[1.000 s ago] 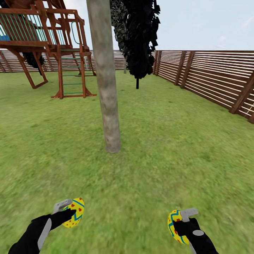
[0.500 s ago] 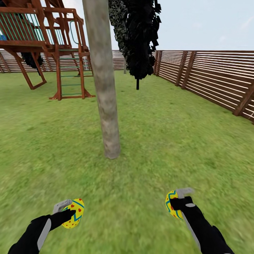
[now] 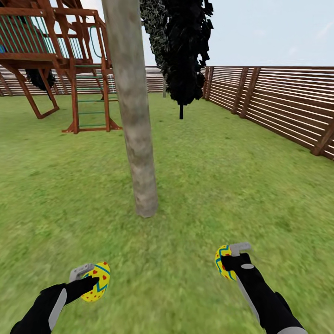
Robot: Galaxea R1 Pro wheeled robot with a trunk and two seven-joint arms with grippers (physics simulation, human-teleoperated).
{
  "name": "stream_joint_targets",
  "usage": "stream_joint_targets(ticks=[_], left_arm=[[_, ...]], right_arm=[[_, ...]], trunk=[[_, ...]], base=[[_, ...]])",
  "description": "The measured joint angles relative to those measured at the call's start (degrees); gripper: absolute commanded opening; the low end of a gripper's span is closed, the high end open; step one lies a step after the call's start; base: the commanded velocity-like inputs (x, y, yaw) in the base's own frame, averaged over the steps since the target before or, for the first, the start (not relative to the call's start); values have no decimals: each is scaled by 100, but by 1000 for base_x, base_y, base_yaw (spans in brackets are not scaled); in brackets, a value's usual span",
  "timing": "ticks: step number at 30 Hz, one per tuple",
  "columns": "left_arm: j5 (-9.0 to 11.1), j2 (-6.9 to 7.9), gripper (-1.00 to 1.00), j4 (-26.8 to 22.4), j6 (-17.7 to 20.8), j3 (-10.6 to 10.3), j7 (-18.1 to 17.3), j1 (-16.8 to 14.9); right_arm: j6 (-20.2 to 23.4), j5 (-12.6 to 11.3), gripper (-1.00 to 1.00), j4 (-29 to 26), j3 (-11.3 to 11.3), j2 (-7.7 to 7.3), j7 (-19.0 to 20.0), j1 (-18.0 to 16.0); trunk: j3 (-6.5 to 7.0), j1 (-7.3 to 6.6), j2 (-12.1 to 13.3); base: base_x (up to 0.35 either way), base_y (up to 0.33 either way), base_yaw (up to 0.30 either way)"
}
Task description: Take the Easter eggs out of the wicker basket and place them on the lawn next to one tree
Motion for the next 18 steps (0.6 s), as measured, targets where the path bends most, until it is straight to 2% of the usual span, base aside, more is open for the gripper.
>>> stream_joint_targets(ticks=[8,14,18], left_arm=[[-6,-20,-100,6,0,-9,0,0],[24,26,-100,-48,-83,42,0,0],[29,189,-100,-64,-94,85,10,0]], right_arm=[[-9,3,-100,35,2,5,-1,0],[19,4,-100,153,65,40,-12,0],[16,8,-100,344,200,43,-27,0]], trunk=[[0,0,0],[0,0,0],[0,0,0]], base=[[340,0,0],[340,0,0],[340,0,0]])
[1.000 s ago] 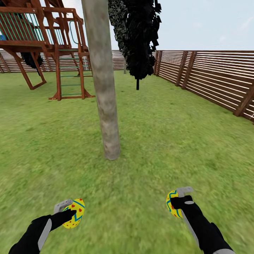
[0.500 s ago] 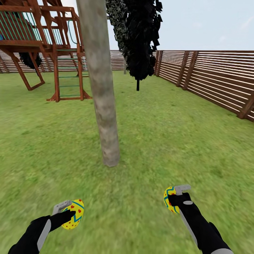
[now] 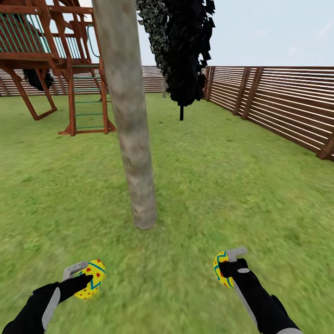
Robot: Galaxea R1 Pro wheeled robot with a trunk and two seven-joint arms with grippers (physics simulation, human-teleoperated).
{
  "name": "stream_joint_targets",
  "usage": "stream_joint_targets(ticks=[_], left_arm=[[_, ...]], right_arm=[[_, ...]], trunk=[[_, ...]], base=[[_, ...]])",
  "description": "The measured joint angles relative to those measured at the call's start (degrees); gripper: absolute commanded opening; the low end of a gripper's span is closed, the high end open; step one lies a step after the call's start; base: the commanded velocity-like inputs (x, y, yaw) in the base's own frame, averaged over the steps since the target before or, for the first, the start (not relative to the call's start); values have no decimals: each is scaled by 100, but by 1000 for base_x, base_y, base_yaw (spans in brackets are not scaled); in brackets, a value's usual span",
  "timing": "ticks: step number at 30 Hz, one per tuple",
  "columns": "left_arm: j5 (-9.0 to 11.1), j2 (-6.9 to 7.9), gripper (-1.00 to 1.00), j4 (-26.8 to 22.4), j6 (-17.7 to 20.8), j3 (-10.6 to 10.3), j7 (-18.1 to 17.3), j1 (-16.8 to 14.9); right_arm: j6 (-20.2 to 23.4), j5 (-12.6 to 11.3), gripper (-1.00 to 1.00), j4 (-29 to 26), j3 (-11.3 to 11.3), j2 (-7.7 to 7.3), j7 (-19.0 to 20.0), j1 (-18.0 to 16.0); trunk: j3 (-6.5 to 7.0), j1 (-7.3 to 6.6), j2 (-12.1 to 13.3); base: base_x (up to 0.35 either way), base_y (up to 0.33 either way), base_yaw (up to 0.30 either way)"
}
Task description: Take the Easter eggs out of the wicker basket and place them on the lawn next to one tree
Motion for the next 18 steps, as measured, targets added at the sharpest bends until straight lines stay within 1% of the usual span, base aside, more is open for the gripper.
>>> stream_joint_targets(ticks=[2,3,6,9,11,17,18], left_arm=[[1,33,-100,-1,5,130,6,0],[-2,40,-100,18,23,157,18,0],[-9,42,-100,56,305,171,349,0],[4,27,-100,54,368,166,423,0],[5,26,-100,18,341,171,434,0],[20,29,-100,-21,222,181,428,0],[21,32,-100,-23,217,181,427,0]], right_arm=[[16,-1,-100,31,2,4,-6,0],[32,-3,-100,54,-7,5,-8,0],[44,-5,-100,69,-14,5,-49,0],[37,2,-100,70,-2,2,-52,0],[26,3,-100,70,2,5,-54,0],[1,0,-100,70,9,5,-45,0],[1,0,-100,71,10,5,-45,0]], trunk=[[0,0,0],[0,0,0],[0,0,0],[0,0,0],[0,2,0],[0,4,1],[-17,25,-38]], base=[[340,0,0],[340,0,0],[340,0,0],[327,0,0],[104,0,0],[9,0,0],[0,0,0]])
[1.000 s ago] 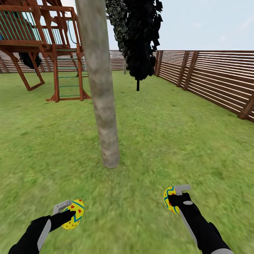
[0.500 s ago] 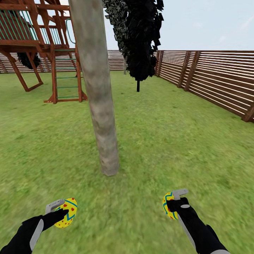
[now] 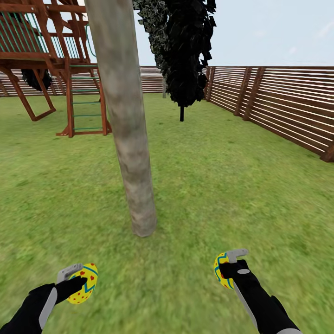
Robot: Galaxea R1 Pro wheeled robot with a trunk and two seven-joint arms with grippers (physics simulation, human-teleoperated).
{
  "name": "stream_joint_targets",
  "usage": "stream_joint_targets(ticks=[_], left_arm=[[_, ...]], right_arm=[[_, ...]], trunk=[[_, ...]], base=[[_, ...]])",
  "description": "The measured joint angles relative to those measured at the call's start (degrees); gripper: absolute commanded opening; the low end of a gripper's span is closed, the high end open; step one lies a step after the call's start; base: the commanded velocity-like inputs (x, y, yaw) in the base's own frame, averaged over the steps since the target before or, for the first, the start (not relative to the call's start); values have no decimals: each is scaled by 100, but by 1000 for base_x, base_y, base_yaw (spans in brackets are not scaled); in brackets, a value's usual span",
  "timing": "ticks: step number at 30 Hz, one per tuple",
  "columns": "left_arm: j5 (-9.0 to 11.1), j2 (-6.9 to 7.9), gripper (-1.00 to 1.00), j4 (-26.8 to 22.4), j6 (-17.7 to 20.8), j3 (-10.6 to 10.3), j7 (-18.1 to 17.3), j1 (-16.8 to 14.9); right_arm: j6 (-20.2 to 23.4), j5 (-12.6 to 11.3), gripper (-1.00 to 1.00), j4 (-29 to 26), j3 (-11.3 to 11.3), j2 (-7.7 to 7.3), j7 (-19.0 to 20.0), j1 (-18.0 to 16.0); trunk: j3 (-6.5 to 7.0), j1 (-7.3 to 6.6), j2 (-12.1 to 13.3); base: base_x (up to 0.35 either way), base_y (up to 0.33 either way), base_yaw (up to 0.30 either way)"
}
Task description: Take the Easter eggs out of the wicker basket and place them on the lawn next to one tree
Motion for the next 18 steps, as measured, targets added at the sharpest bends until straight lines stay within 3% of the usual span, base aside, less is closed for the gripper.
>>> stream_joint_targets(ticks=[3,5,7,18], left_arm=[[0,14,-100,-8,-8,28,-7,0],[-2,20,-100,-10,-11,235,-16,0],[-4,21,-100,-11,-10,310,-18,0],[-7,21,-100,-11,-7,325,-9,0]], right_arm=[[0,-1,-100,0,1,0,0,0],[-4,-2,-100,6,6,0,0,0],[-8,-4,-100,8,26,2,0,0],[-15,-2,-100,136,36,20,0,0]], trunk=[[-54,66,-120],[-90,110,-201],[-126,154,-281],[-324,396,-723]], base=[[0,0,0],[0,0,0],[0,0,0],[0,0,0]])
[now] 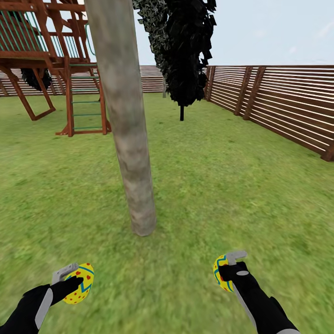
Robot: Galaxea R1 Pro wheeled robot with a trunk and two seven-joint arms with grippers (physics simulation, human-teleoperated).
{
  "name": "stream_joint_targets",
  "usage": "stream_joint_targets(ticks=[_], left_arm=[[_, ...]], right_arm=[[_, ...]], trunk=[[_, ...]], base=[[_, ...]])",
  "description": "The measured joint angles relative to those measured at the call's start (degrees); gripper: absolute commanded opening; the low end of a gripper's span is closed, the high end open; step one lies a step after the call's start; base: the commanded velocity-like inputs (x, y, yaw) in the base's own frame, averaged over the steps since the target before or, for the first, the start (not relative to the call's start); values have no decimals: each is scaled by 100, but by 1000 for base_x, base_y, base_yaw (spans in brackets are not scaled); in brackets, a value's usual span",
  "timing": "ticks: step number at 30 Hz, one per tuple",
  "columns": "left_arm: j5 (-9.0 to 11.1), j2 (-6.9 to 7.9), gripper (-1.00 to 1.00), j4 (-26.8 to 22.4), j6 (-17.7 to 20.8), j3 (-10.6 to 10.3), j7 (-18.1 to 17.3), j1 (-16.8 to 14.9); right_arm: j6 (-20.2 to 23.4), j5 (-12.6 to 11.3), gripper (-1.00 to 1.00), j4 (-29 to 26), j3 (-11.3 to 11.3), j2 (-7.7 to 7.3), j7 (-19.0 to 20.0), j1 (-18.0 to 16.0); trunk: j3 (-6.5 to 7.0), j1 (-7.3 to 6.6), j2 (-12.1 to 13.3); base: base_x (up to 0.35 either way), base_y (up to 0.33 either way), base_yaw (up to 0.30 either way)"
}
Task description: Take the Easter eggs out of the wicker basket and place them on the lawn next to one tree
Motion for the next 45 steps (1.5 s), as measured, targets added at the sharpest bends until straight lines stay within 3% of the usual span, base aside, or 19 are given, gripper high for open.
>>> stream_joint_targets(ticks=[13,20,45], left_arm=[[0,-33,-100,10,4,-18,-14,0],[0,-53,-100,9,-5,-19,-18,0],[-8,-61,-100,39,2,-44,9,0]], right_arm=[[2,0,-100,48,-18,24,0,0],[-135,-3,-100,54,-10,10,42,0],[-134,-2,-100,57,-1,16,28,0]], trunk=[[-234,286,-522],[-234,286,-523],[-683,835,-1525]], base=[[0,0,0],[0,0,0],[0,0,0]])
